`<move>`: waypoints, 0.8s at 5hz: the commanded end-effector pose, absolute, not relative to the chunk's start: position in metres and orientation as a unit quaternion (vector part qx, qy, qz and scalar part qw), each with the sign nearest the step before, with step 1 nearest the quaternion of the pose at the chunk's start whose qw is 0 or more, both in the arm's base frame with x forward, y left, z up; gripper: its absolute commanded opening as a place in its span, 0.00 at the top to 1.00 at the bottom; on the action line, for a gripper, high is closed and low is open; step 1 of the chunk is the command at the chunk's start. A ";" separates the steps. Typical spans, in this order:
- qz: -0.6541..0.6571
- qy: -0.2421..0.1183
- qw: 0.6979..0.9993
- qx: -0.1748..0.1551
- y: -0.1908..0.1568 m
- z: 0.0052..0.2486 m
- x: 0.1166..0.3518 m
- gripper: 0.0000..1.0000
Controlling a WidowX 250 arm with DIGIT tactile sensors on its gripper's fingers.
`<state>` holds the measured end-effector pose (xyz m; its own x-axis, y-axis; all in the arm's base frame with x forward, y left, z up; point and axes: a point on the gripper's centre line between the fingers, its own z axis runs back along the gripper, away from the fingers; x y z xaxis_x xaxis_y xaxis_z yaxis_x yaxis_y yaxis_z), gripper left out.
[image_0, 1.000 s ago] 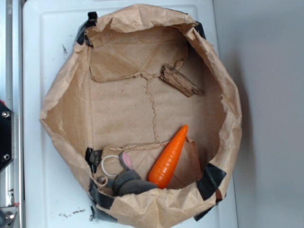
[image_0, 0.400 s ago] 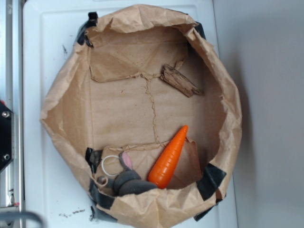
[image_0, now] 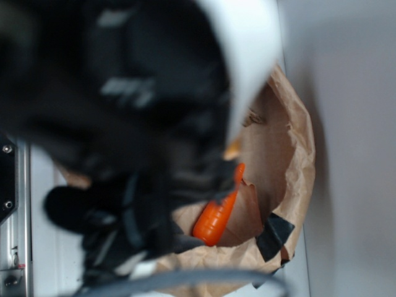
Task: Grab the wood chip.
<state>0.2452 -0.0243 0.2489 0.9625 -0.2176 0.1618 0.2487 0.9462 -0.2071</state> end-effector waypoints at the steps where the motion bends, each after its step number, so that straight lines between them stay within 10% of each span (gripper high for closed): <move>1: -0.120 -0.095 0.982 -0.111 -0.023 0.266 0.246 0.00; 4: -0.402 0.050 0.914 -0.037 0.008 0.116 0.288 0.00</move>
<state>0.2848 0.0174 0.1009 0.6917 -0.7167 -0.0891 0.7036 0.6966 -0.1405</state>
